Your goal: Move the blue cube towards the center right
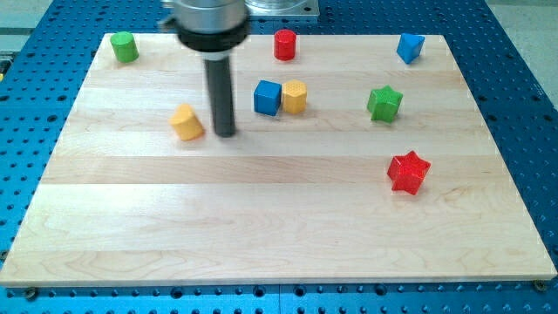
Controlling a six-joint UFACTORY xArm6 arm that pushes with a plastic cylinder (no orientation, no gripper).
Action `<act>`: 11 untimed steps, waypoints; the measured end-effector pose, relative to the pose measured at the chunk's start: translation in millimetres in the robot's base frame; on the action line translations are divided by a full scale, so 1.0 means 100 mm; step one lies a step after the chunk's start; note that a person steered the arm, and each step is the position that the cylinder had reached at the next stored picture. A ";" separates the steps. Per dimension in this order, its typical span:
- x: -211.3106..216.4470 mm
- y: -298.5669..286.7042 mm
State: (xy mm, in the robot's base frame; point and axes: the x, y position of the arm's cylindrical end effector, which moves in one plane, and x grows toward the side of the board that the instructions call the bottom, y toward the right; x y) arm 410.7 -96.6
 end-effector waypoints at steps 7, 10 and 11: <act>0.05 -1.12; -0.60 -0.35; -1.23 0.20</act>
State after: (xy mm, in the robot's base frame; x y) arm 287.9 -76.5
